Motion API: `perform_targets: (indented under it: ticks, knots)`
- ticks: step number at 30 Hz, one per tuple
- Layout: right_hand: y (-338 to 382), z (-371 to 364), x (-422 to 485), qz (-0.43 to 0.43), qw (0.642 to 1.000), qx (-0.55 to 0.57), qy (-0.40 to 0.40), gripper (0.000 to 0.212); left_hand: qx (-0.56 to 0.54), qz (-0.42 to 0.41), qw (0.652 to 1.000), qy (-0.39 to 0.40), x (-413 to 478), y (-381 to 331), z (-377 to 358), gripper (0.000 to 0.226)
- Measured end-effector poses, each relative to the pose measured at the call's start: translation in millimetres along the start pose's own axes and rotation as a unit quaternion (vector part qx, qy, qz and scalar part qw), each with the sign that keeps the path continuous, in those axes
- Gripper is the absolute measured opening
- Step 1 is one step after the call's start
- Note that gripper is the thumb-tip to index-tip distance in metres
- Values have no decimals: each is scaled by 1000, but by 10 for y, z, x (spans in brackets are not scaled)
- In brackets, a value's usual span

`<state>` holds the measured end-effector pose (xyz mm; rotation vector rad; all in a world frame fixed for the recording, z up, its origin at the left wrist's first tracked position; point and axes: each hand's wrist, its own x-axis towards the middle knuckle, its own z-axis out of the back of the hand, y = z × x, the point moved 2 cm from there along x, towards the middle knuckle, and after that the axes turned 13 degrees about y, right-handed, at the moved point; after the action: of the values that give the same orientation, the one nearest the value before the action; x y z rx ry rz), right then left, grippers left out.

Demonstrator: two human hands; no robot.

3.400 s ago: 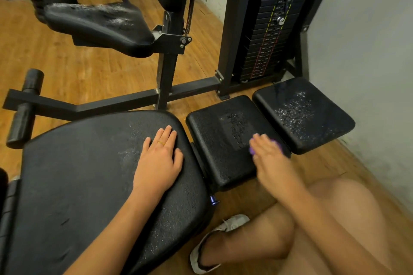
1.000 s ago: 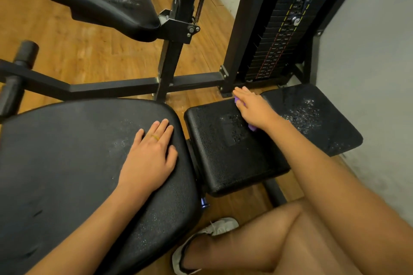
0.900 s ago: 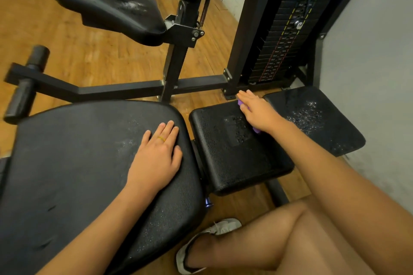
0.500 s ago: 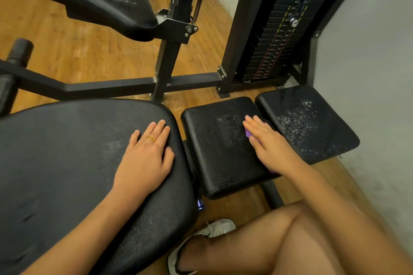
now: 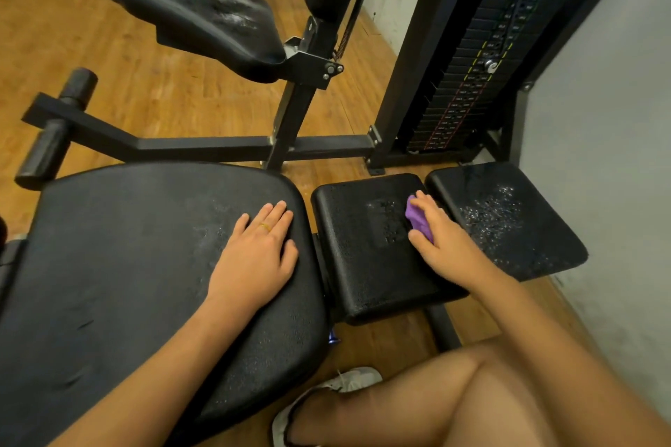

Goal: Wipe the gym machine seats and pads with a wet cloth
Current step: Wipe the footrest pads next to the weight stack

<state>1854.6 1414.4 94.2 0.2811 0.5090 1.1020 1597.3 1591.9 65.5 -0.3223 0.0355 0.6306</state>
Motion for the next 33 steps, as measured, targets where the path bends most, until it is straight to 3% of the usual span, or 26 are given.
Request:
perform_targets:
  ticks: [8,15,24,28,33]
  knots:
    - [-137,-27,107,-23,998,22,-50,52,2,-6,1000,6,51,-11,-31,62]
    - [-10,59,544,-18,999,6,-30,51,5,-2,1000,-1,51,38,-58,64]
    - [-23,-258,-490,18,999,-27,-12,51,11,-6,1000,-9,65,3,-36,61]
    - [-14,-153,-30,12,1000,-17,-4,51,10,-8,1000,-3,83,12,-76,60]
    - [54,66,872,-54,998,-14,-17,48,1,-7,1000,14,45,11,-87,63]
